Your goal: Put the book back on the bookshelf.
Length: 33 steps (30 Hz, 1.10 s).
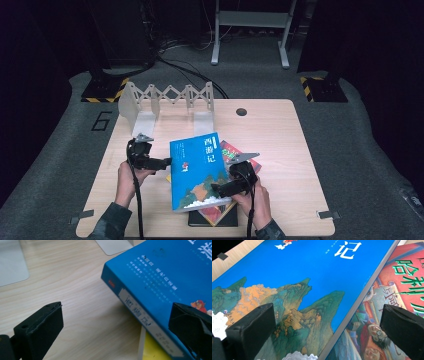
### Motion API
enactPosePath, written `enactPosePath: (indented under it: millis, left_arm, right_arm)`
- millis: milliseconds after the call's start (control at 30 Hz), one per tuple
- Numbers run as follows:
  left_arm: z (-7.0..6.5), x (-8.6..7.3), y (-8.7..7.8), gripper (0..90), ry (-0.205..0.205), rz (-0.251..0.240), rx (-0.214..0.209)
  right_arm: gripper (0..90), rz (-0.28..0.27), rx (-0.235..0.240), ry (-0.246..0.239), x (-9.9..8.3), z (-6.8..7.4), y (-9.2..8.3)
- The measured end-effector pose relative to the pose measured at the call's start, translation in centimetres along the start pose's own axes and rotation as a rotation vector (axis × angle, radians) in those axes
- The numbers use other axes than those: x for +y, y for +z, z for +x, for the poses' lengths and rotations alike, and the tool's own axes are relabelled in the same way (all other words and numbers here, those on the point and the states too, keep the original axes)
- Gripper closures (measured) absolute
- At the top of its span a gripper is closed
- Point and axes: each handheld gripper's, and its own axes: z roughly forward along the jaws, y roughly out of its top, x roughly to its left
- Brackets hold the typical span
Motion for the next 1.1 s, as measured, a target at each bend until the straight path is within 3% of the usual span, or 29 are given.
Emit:
enactPosePath:
  millis: [333, 533, 667, 1100]
  left_arm:
    - [-0.3, 1.3, 1.9, 0.0, 0.014, 0.042, -0.036]
    - [-0.2, 1.7, 2.6, 0.0, 0.000, 0.059, -0.061]
    - [-0.1, 1.8, 3.2, 0.0, -0.039, 0.062, -0.101]
    - [-0.5, 2.0, 3.7, 0.0, -0.024, 0.037, -0.104]
  right_arm:
    - [0.0, -0.003, -0.007, -0.008, 0.1, 0.1, 0.1]
    - [0.0, 0.001, -0.015, -0.007, 0.2, 0.4, 0.1]
    - [0.0, -0.010, -0.014, -0.002, 0.1, 0.4, 0.2]
    - [0.0, -0.005, -0.015, -0.022, 0.3, 0.4, 0.3]
